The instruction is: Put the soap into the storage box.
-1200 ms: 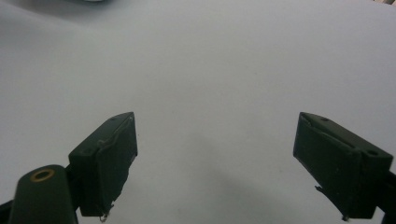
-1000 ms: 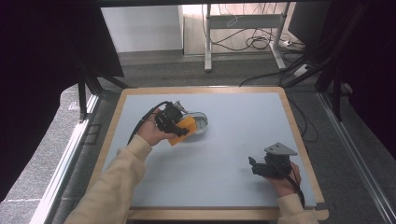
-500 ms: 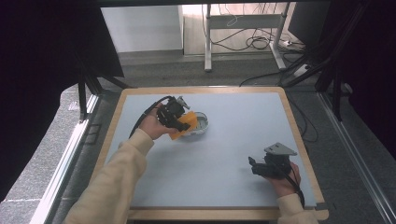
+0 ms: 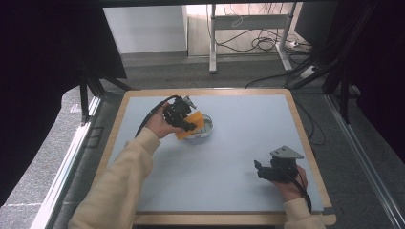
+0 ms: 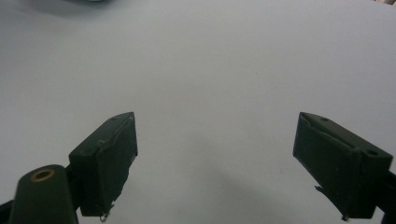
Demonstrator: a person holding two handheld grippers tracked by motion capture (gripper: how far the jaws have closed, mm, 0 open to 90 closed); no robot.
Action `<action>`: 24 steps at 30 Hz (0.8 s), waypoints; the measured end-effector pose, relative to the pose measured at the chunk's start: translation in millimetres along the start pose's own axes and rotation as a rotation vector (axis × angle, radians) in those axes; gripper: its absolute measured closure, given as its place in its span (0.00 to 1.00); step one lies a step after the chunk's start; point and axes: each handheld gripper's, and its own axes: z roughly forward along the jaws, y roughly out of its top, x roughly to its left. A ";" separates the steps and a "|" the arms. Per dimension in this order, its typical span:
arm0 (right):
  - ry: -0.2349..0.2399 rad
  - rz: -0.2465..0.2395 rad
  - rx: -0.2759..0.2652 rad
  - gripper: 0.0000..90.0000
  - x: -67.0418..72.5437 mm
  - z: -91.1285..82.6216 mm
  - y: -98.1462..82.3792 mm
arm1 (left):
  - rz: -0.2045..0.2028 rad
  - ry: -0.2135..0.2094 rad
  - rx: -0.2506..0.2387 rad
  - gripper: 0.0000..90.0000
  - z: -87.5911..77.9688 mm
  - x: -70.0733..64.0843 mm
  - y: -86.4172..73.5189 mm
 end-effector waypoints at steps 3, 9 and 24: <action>-0.001 -0.002 0.002 0.16 -0.2 0.1 -0.1 | -0.002 -0.004 0.000 0.69 0.1 2.1 3.0; -0.007 0.004 -0.001 0.16 -2.1 0.1 -0.1 | 0.004 -0.015 -0.015 0.69 3.9 7.9 10.4; -0.016 -0.002 -0.003 0.16 -3.1 0.0 0.3 | 0.041 -0.033 -0.003 0.69 24.5 20.6 21.7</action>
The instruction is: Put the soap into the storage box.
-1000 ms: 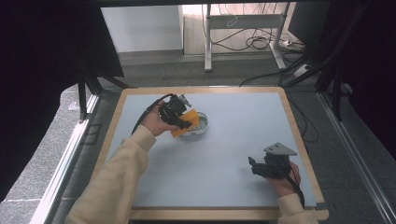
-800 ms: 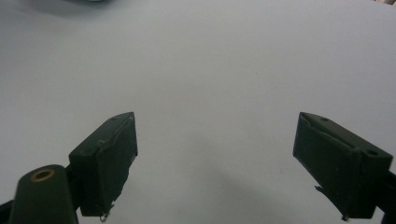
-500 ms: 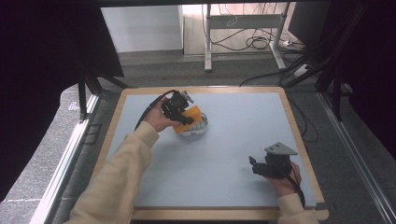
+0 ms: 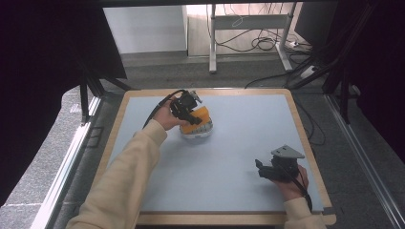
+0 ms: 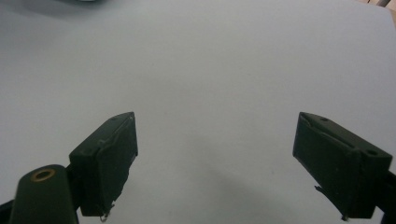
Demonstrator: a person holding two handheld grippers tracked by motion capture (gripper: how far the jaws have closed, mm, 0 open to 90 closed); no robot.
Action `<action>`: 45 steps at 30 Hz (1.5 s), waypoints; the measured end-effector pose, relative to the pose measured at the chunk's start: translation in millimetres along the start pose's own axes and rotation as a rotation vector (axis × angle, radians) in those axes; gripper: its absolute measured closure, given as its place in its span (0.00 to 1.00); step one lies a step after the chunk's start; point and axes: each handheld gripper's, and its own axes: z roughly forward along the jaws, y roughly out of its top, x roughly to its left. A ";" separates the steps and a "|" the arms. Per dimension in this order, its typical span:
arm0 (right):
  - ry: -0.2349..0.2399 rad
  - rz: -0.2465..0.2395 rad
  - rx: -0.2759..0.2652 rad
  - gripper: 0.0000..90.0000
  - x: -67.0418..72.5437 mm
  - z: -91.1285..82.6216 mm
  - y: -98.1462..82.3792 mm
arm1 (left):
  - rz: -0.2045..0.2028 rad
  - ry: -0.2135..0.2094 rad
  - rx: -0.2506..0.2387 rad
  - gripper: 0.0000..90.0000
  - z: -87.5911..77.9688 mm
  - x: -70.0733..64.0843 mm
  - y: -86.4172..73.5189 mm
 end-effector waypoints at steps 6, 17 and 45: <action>0.000 0.000 0.000 0.16 -0.7 0.0 -0.3 | 0.008 0.002 -0.002 0.69 1.8 3.9 1.0; 0.001 -0.002 0.001 0.16 0.4 0.1 -0.1 | 0.021 0.005 0.035 0.69 15.1 9.5 0.7; 0.000 -0.011 0.008 0.16 1.1 0.9 -0.2 | 0.059 -0.026 0.002 0.64 30.2 6.7 -5.1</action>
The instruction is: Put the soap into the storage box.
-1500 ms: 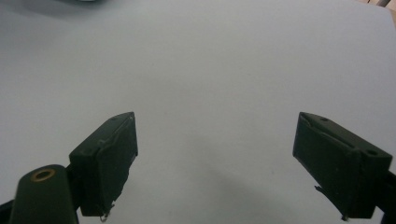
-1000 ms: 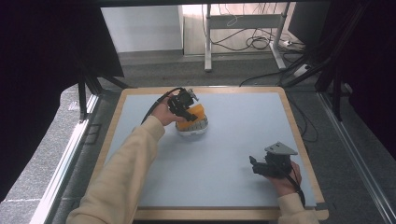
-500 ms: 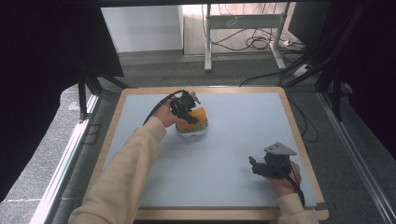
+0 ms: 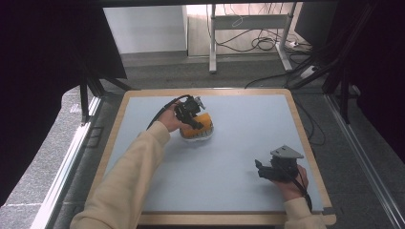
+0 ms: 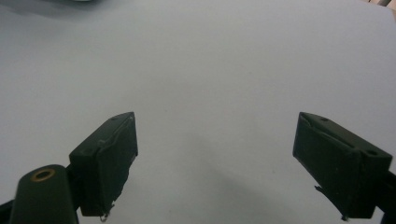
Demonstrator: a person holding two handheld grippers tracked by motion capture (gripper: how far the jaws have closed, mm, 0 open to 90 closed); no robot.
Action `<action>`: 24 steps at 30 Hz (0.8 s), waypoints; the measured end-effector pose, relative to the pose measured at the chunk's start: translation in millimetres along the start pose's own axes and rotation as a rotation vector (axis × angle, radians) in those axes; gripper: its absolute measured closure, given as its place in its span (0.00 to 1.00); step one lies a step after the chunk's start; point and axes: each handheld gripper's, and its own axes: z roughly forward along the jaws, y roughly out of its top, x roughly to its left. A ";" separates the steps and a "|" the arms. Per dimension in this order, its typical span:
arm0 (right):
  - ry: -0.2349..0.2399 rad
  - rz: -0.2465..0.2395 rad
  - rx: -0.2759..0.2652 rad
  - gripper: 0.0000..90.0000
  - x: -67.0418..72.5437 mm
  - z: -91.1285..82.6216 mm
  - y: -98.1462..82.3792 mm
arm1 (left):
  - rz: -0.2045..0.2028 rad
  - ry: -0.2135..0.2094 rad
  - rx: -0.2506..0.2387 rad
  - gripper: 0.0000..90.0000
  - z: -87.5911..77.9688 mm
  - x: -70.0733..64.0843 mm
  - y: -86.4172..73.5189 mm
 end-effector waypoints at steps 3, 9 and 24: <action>0.003 0.000 0.000 0.16 0.4 0.2 0.0 | -0.015 0.024 -0.054 0.54 -10.3 0.1 2.8; 0.003 -0.004 0.000 0.16 1.3 0.0 0.3 | -0.025 0.075 -0.056 0.43 -20.8 -0.7 3.1; 0.009 -0.001 -0.005 0.16 1.6 -0.6 0.9 | -0.161 0.080 -0.150 0.34 -56.0 -26.0 -19.5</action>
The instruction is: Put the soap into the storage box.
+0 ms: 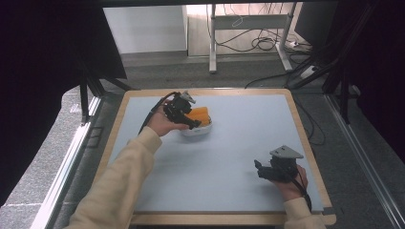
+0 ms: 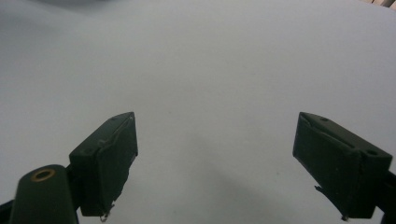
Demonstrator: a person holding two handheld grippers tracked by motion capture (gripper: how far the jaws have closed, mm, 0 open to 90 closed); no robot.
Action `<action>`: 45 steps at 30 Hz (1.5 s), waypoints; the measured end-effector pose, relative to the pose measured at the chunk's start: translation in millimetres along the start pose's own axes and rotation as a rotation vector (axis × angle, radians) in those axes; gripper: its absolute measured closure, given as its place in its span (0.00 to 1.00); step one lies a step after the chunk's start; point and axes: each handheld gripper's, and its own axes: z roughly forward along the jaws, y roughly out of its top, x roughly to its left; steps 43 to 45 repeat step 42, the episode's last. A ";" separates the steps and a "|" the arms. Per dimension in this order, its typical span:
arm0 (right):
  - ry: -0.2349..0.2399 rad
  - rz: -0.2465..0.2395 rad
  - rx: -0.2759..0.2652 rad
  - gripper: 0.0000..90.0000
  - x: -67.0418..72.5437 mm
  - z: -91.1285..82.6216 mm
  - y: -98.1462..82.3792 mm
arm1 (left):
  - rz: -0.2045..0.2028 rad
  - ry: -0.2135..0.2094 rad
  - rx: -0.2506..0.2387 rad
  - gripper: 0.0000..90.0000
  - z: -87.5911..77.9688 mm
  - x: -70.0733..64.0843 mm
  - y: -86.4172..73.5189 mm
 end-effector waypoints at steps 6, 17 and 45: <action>0.002 -0.001 -0.001 0.16 0.9 0.2 0.1 | -0.038 0.008 -0.038 0.32 -20.9 -11.3 -23.4; 0.005 -0.006 -0.001 0.16 2.1 0.7 0.3 | -0.108 0.028 -0.111 0.32 -51.9 -33.7 -75.1; 0.012 -0.005 -0.027 0.16 2.4 -2.6 2.3 | -0.206 0.096 -0.059 0.29 -52.2 -50.3 -148.0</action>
